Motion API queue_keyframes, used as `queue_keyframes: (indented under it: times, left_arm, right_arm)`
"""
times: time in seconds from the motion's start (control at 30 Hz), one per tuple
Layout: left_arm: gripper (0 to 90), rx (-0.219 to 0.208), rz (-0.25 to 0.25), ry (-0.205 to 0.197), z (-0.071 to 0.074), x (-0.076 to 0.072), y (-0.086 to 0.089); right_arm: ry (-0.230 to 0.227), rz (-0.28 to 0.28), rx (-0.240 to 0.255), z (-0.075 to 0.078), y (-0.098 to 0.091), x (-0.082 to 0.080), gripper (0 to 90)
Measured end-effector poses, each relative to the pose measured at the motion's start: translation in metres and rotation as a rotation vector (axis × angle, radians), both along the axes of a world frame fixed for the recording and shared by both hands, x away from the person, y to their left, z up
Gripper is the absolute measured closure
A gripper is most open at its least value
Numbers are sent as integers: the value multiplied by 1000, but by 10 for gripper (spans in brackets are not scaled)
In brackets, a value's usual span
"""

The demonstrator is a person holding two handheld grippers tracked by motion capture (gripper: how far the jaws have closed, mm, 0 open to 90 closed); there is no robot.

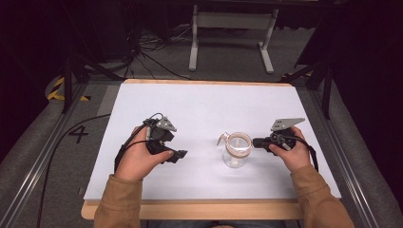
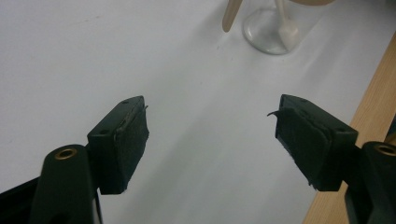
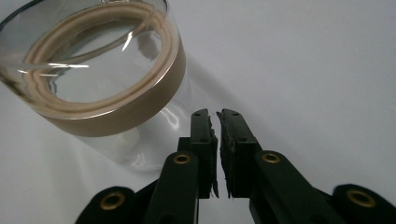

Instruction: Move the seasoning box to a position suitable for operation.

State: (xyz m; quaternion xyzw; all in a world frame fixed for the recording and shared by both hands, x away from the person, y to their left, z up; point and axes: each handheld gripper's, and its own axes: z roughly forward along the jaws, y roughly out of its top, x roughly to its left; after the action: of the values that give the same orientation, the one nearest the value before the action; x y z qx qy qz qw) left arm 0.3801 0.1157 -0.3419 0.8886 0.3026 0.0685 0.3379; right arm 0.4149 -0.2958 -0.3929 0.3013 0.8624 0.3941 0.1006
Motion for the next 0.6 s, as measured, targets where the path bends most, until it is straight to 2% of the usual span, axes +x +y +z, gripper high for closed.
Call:
queue_keyframes:
  times: [0.1, 0.2, 0.27, 0.33, 0.37, 0.5, 0.53, 0.6]
  left_arm:
    - [267, 5, 13, -15, 2, 0, 2]
    - [268, 9, 11, -6, 2, -1, 0]
    - [271, 6, 2, -8, 1, -1, -1]
    - [272, 12, 8, -4, -1, 0, -2]
    - [272, 22, 2, 4, 0, 1, -1]
    - [272, 24, 14, -11, -2, 1, -2]
    - [270, 25, 15, -17, -2, 1, -2]
    - [236, 30, 37, -87, -1, 1, -2]
  right_arm:
    - [-19, -39, 2, -6, 2, 2, 887]
    - [13, -45, 37, -17, 3, 5, 896]
    - [25, -25, 56, -20, 4, 6, 898]
    - [14, -1, 65, -20, 6, 5, 899]
    - [8, 8, 63, -20, 7, 5, 899]
    - [9, 29, 56, -20, 10, 4, 900]
    - [5, 30, 43, -20, 11, 3, 900]
    - [12, 28, 42, -20, 11, 3, 900]
